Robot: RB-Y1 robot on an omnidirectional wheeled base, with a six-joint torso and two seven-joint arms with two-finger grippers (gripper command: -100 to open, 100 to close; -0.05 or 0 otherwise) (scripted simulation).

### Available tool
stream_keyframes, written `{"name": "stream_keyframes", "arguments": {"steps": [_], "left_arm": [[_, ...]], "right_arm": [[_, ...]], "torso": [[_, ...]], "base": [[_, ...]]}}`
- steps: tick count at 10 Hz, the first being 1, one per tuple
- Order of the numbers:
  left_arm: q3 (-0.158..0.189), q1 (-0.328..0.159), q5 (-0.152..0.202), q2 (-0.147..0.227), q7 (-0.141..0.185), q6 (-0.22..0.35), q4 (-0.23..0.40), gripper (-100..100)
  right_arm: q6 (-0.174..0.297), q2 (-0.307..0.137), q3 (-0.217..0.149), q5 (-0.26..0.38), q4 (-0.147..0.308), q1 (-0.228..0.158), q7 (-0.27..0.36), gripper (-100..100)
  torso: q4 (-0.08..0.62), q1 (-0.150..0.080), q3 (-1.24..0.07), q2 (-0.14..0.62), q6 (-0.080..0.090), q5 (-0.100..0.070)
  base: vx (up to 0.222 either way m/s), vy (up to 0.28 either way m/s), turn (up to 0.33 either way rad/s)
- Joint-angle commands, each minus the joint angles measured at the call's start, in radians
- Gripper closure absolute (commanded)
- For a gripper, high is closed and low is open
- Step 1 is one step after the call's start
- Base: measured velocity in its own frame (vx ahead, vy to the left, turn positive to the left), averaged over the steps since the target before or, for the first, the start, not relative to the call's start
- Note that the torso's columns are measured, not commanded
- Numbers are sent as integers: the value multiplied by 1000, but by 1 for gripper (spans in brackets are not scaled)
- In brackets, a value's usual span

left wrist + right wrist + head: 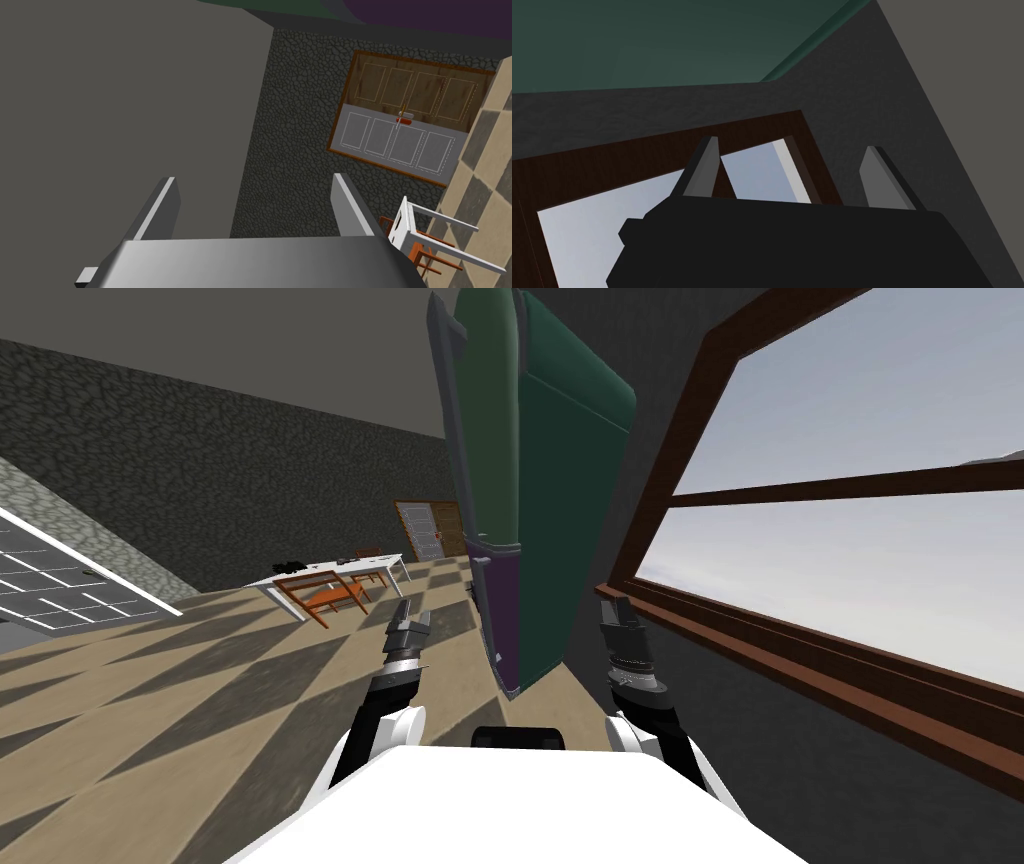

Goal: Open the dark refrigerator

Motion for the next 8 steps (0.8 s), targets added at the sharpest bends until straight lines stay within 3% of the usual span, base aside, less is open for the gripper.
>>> {"name": "stream_keyframes", "arguments": {"steps": [1,4,5,8], "left_arm": [[0,0,0,0,0,0,0,0],[0,0,0,0,0,0,0,0],[3,-10,-2,42,-3,10,-2,-100],[14,-52,-9,126,-15,53,-7,-100]], "right_arm": [[0,0,0,0,0,0,0,0],[0,0,0,0,0,0,0,0],[0,0,0,0,0,0,0,0],[0,0,0,0,0,0,0,0]], "torso": [[74,0,-147,74,0,0],[295,0,-590,296,0,0],[369,0,-738,369,0,0],[415,-1,-831,414,0,0]], "base": [[0,0,0],[0,0,0],[10,-9,13],[11,-23,23]]}}
